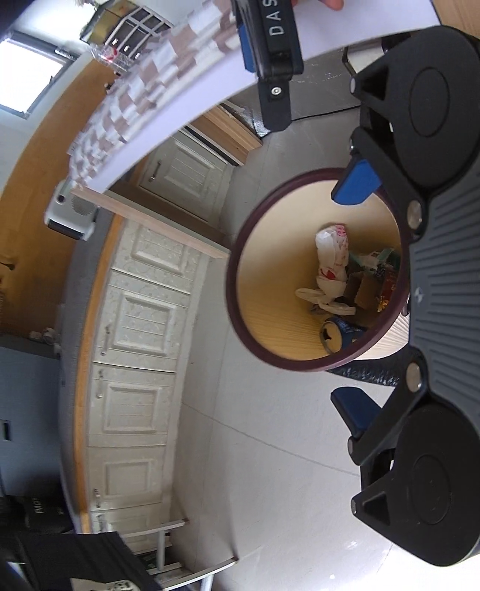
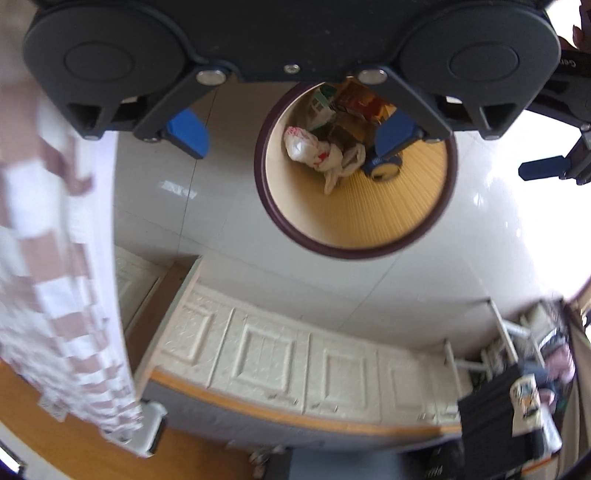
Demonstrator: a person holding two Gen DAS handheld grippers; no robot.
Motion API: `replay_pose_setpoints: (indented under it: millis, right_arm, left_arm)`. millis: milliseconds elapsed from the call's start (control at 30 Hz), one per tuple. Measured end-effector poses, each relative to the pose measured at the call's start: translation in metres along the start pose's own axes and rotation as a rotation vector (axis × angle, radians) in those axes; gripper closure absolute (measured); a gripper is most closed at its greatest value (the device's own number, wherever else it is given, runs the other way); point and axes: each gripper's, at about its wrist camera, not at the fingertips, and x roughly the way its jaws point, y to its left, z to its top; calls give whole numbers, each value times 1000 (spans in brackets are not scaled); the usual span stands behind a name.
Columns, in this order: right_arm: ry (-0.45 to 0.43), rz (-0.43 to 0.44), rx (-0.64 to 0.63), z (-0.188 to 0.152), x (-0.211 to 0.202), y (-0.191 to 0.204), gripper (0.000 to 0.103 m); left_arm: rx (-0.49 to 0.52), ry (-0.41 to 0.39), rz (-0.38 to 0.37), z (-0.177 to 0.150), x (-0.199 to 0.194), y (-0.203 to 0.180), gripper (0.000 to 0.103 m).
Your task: Collect trash
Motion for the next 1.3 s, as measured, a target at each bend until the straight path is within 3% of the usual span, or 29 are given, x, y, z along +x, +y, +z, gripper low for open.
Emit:
replay_pose_setpoints:
  millis: [500,767,900,1067,1300]
  right_arm:
    - [-208,-18,131,-28,-145,0,0]
    - [-276,-27,201,-59,-210,-9,0]
    - [-322,-40,219,-79,-241,-11,0]
    - [-366,-43,259,-107,-275,-12,0]
    - [-383,-96,264,-146,-306,-2,0]
  left_arm:
    - [30,-110,-16,12,-126,-14,0]
    - [68,-167,-23,11,-191,-31,0]
    - [58,-184,15,8,-217,-39,0]
    - [68,-192,-4,-2,-243,-46,0]
    - [112,-189,37,-26,-266,-61,0]
